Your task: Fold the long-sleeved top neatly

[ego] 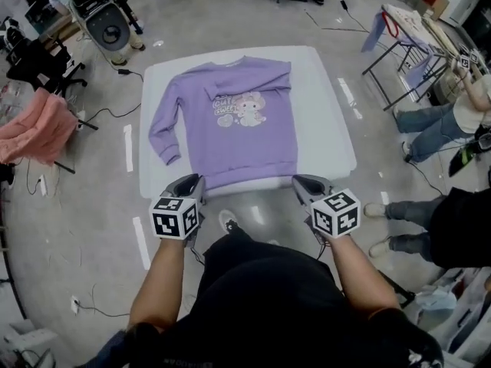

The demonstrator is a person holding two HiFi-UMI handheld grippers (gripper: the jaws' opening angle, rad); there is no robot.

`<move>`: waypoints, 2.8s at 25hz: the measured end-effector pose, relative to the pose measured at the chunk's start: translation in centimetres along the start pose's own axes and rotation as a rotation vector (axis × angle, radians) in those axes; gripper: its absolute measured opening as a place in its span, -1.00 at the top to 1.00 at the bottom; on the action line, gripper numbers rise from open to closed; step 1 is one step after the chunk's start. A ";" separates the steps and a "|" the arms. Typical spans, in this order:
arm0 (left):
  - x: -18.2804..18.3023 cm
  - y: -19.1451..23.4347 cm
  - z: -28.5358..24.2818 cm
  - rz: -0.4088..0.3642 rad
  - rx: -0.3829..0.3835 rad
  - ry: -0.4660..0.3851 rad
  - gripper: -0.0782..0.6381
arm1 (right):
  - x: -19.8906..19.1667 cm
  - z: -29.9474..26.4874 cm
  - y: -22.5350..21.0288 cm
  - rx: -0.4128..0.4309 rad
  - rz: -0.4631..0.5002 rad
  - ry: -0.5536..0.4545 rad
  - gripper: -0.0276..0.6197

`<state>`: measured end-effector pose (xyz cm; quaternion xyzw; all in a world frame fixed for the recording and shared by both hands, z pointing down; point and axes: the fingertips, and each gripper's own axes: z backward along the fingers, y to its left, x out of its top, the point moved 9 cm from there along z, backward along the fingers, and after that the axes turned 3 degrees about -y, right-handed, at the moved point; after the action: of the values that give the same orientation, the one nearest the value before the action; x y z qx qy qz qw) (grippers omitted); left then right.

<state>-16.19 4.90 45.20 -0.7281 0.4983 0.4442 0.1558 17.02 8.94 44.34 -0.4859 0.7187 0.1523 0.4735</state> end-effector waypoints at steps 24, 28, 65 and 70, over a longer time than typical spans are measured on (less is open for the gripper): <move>-2.3 14.2 0.0 0.362 0.384 -0.003 0.49 | -3.4 -1.7 1.3 0.049 -0.015 0.014 0.90; -2.4 16.0 -2.8 0.392 0.366 0.043 0.46 | -3.2 -2.6 1.1 0.030 -0.030 0.023 0.90; 7.2 33.5 4.6 0.177 0.350 0.032 0.70 | 2.3 -10.5 1.1 -0.015 -0.056 0.024 0.90; 12.2 36.0 4.6 0.087 0.319 0.038 0.70 | 3.4 -12.0 1.8 -0.016 -0.041 0.025 0.90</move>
<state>-48.23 -15.62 40.63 -0.6800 0.5966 0.3518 0.2406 8.85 -0.23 47.18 -0.5061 0.7131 0.1420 0.4638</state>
